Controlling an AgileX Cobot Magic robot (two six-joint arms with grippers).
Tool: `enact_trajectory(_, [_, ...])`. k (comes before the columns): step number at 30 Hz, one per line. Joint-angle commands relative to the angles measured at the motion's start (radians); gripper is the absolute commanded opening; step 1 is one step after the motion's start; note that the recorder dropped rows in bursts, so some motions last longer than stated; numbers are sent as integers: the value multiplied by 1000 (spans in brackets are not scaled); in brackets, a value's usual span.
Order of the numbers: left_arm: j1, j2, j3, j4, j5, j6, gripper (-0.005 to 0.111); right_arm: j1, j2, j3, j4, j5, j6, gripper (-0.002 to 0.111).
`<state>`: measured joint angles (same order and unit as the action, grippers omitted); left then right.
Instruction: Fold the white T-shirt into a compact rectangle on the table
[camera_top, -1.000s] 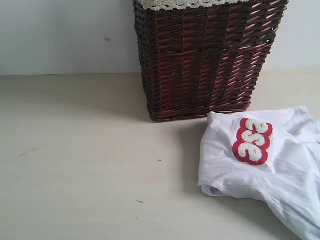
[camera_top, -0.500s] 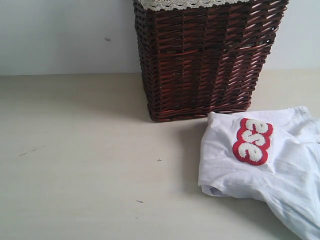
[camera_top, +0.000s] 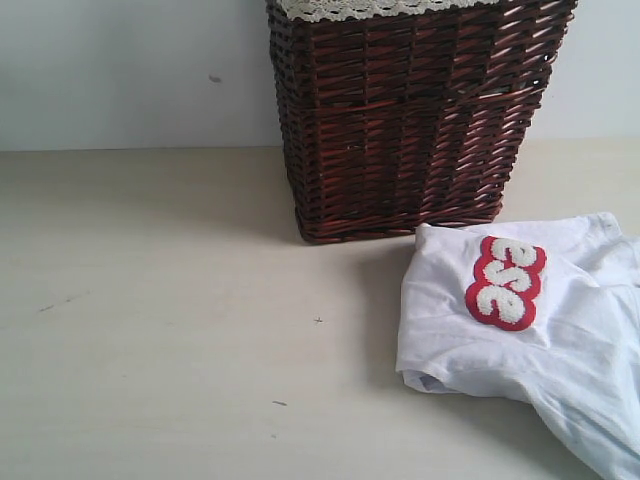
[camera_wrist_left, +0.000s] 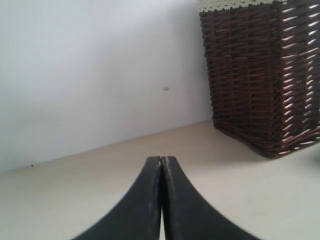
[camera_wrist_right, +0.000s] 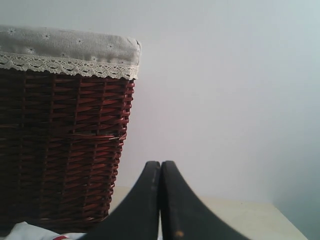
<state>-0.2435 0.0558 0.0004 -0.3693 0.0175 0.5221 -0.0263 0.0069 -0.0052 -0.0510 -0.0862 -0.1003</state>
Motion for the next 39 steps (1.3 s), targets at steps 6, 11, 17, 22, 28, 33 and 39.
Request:
enact_trajectory(6, [3,-54,0,27,3,1,0,-5,-7,5,1,-7,-2,0])
enact_trajectory(11, [3,-54,0,27,3,1,0,-5,-7,5,1,-7,-2,0])
enact_trajectory(17, [3,-54,0,27,3,1,0,-5,-7,5,1,-7,-2,0])
enact_trajectory(22, [3,-56,0,27,3,-1,0,-5,-7,5,1,-7,-2,0])
enact_trajectory(28, [3,-56,0,27,3,-1,0,2,70,-7,8,-22,90,0])
enact_trajectory(33, [3,-56,0,27,3,-1,0,2,429,-132,-27,-127,-182,0])
enact_trajectory(39, [3,-56,0,27,3,-1,0,2,870,-340,-27,-120,-55,0])
